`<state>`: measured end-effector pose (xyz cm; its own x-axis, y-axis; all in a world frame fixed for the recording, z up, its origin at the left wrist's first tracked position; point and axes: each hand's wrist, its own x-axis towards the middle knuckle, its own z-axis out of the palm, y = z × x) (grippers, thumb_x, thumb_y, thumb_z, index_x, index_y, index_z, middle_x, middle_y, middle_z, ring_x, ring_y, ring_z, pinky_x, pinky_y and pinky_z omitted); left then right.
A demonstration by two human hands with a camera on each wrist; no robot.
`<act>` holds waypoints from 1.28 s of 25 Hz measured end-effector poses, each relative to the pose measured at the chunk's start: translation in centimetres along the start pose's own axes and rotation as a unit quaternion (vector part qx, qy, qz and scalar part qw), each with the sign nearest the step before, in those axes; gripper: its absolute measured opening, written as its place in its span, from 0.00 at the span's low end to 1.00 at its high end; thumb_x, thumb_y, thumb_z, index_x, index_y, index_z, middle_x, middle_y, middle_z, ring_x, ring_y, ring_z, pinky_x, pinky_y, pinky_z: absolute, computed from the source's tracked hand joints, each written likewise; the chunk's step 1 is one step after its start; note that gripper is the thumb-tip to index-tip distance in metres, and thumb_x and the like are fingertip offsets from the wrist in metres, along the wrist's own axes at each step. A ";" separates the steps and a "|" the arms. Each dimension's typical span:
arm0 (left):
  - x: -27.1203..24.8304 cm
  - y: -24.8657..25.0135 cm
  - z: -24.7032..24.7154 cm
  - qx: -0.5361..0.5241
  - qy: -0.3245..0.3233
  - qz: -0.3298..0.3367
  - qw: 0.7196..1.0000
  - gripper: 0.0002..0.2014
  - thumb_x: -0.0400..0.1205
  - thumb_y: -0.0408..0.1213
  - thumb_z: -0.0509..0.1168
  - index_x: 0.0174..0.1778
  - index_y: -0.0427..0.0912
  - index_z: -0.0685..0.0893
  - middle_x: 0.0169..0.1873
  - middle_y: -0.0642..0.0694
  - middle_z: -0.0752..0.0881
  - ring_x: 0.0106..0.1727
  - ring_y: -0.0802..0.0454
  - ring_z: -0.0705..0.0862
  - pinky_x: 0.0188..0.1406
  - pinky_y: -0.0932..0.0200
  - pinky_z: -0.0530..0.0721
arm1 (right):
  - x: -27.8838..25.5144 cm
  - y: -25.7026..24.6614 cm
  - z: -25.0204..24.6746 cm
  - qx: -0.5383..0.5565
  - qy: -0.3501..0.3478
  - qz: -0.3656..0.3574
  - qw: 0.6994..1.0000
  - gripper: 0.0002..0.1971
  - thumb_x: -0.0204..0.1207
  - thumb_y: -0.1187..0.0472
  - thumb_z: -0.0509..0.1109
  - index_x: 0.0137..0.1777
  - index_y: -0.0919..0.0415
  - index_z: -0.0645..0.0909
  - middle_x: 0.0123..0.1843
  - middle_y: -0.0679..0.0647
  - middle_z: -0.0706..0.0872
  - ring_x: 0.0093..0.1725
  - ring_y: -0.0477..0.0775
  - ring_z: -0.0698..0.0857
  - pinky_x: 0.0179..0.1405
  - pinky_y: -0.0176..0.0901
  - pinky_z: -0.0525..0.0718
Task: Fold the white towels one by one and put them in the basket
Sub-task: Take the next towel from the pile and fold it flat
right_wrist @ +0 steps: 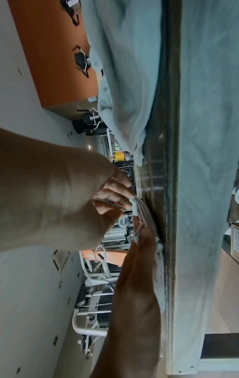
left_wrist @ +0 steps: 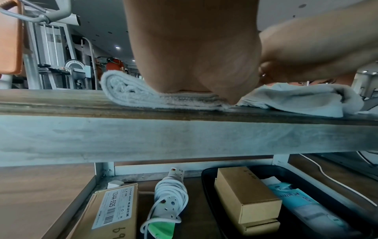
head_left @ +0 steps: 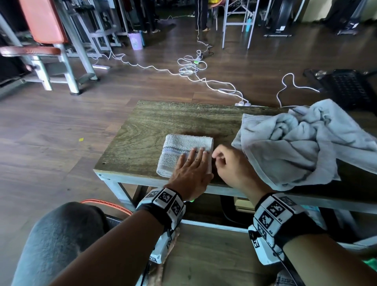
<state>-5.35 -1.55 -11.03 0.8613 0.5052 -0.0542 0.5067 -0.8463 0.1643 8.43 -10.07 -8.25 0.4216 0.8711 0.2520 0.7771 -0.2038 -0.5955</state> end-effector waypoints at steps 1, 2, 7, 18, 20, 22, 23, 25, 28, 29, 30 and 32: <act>0.1 0.4 -0.7 -0.024 -0.016 0.001 1.000 0.35 0.87 0.54 0.48 0.87 0.42 0.49 0.87 0.46 0.49 0.87 0.45 0.43 0.86 0.43 0.43 | 0.6 -0.8 0.3 0.031 -0.001 -0.002 1.000 0.06 0.81 0.63 0.65 0.52 0.55 0.83 0.47 0.49 0.89 0.46 0.48 0.87 0.44 0.41 0.83; 0.4 0.4 -1.8 -0.086 -0.029 0.004 0.996 0.32 0.86 0.52 0.52 0.85 0.40 0.60 0.84 0.45 0.61 0.86 0.43 0.54 0.85 0.46 0.54 | 1.4 -1.5 0.9 0.072 -0.003 0.007 0.997 0.05 0.82 0.61 0.66 0.55 0.57 0.82 0.51 0.50 0.89 0.50 0.48 0.86 0.45 0.34 0.80; 2.4 -4.3 -5.4 -0.359 0.210 -0.123 0.901 0.17 0.79 0.37 0.59 0.58 0.46 0.89 0.47 0.48 0.92 0.49 0.46 0.89 0.47 0.62 0.84 | 5.0 -4.4 3.3 0.098 0.080 0.040 0.991 0.13 0.86 0.56 0.63 0.64 0.63 0.78 0.59 0.60 0.85 0.55 0.58 0.85 0.46 0.38 0.74; 4.3 -8.4 0.9 -0.059 0.059 -0.077 0.993 0.41 0.77 0.63 0.41 0.87 0.49 0.50 0.87 0.52 0.49 0.87 0.52 0.42 0.87 0.47 0.51 | 5.9 -2.0 9.1 -0.144 -0.095 -0.009 0.985 0.46 0.75 0.37 0.25 0.87 0.57 0.60 0.89 0.53 0.60 0.89 0.51 0.54 0.87 0.52 0.48; 4.0 -8.1 0.2 -0.066 0.049 -0.082 0.993 0.38 0.79 0.60 0.37 0.87 0.51 0.49 0.87 0.53 0.47 0.87 0.52 0.41 0.86 0.46 0.50 | 6.0 -2.0 9.0 -0.148 -0.092 -0.009 0.985 0.46 0.74 0.37 0.24 0.88 0.56 0.57 0.89 0.51 0.58 0.89 0.50 0.51 0.87 0.51 0.47; 3.8 -7.6 -0.2 -0.087 0.037 -0.105 0.990 0.31 0.85 0.56 0.38 0.87 0.56 0.47 0.87 0.58 0.44 0.87 0.55 0.38 0.86 0.45 0.46 | 5.9 -2.2 8.7 -0.163 -0.108 -0.013 0.981 0.45 0.76 0.38 0.23 0.88 0.56 0.54 0.90 0.51 0.55 0.89 0.49 0.49 0.87 0.52 0.46; 3.6 -7.5 -0.3 -0.101 0.034 -0.118 0.987 0.28 0.88 0.53 0.39 0.86 0.59 0.46 0.86 0.60 0.43 0.86 0.57 0.37 0.86 0.44 0.45 | 5.8 -2.1 8.6 -0.164 -0.116 -0.010 0.980 0.42 0.78 0.38 0.25 0.89 0.55 0.53 0.90 0.50 0.53 0.89 0.50 0.48 0.88 0.53 0.45; 3.4 -7.3 -0.5 -0.111 0.034 -0.133 0.984 0.26 0.89 0.53 0.39 0.86 0.63 0.46 0.86 0.61 0.42 0.86 0.56 0.37 0.86 0.44 0.43 | 5.4 -1.9 8.4 -0.159 -0.123 0.003 0.980 0.34 0.86 0.41 0.34 0.89 0.54 0.50 0.91 0.50 0.50 0.89 0.50 0.45 0.88 0.54 0.43; 3.1 -7.7 -0.4 -0.123 0.033 -0.166 0.978 0.27 0.88 0.57 0.40 0.85 0.66 0.45 0.86 0.58 0.42 0.87 0.54 0.41 0.86 0.42 0.44 | 5.2 -1.8 8.3 -0.165 -0.117 0.023 0.979 0.30 0.89 0.45 0.41 0.89 0.53 0.48 0.91 0.50 0.47 0.89 0.50 0.43 0.87 0.57 0.40; 2.9 -7.9 -0.4 -0.126 0.032 -0.176 0.976 0.27 0.88 0.57 0.40 0.85 0.66 0.45 0.87 0.57 0.42 0.87 0.55 0.42 0.86 0.42 0.44 | 5.1 -1.8 8.3 -0.169 -0.114 0.029 0.978 0.31 0.89 0.45 0.41 0.89 0.53 0.47 0.91 0.50 0.46 0.89 0.50 0.42 0.87 0.57 0.39; 2.8 -8.1 -0.4 -0.127 0.029 -0.180 0.975 0.27 0.88 0.57 0.40 0.85 0.66 0.44 0.87 0.56 0.41 0.87 0.56 0.42 0.86 0.43 0.44 | 5.0 -1.6 8.4 -0.166 -0.113 0.038 0.979 0.31 0.89 0.45 0.41 0.90 0.53 0.46 0.91 0.49 0.44 0.89 0.50 0.40 0.87 0.58 0.39; 2.7 -8.4 -0.6 -0.132 0.024 -0.186 0.973 0.26 0.88 0.57 0.40 0.84 0.67 0.43 0.87 0.52 0.42 0.87 0.56 0.43 0.86 0.44 0.44 | 4.8 -1.3 8.3 -0.148 -0.117 0.063 0.980 0.31 0.89 0.44 0.40 0.89 0.52 0.43 0.91 0.47 0.41 0.89 0.49 0.37 0.87 0.59 0.39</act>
<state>-7.27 6.99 -11.97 0.6142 0.7811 -0.1128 0.7504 -0.5338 0.3897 5.58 -1.92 -12.57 0.4309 0.9023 -0.0116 0.8418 -0.4065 -0.3551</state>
